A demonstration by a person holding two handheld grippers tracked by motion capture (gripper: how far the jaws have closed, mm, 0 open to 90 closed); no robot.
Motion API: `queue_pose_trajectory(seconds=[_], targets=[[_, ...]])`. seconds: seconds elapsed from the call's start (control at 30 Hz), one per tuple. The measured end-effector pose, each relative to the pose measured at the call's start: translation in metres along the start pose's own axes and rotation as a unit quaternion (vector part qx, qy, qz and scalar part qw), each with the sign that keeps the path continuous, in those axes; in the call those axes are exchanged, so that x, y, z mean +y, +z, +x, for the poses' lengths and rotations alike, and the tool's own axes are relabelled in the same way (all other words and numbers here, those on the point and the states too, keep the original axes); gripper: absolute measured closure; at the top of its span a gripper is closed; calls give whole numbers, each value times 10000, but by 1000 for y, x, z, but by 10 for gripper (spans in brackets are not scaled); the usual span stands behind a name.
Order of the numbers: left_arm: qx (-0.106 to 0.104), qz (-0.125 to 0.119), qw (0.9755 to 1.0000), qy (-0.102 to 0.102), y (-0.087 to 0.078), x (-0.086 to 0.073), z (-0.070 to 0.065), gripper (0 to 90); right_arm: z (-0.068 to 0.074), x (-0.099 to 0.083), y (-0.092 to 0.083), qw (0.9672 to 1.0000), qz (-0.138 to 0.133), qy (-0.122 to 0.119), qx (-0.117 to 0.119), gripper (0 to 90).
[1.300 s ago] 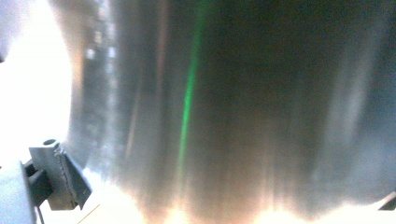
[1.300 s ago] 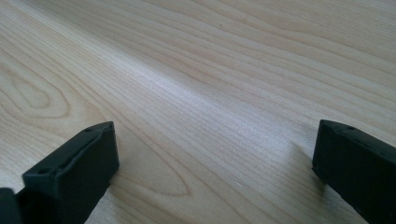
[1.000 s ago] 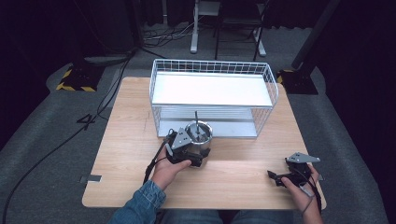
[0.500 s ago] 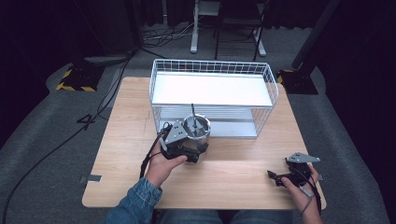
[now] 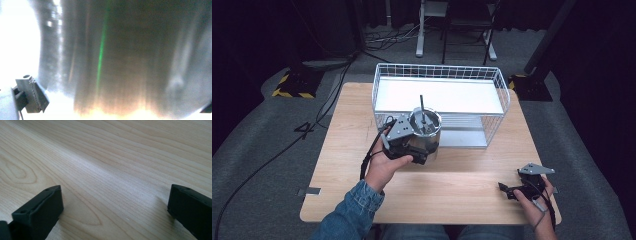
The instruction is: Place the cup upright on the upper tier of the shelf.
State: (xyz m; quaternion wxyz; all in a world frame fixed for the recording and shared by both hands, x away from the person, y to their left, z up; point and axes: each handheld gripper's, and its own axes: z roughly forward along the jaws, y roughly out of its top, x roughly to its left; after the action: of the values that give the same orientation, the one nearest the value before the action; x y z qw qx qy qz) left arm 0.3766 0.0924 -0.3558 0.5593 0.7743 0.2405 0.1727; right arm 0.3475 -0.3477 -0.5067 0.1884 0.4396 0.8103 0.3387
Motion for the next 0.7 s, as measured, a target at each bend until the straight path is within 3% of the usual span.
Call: queue_pose_trajectory(seconds=[0.3, 0.7], targets=[[-57, -42, 10000, -47, -3, 27, 4, 36, 0, 0, 0, 10000, 1, 0, 0, 2], [129, -174, 9997, -61, 1, 69, 20, 36, 0, 0, 0, 10000, 6, -3, 3, 2]])
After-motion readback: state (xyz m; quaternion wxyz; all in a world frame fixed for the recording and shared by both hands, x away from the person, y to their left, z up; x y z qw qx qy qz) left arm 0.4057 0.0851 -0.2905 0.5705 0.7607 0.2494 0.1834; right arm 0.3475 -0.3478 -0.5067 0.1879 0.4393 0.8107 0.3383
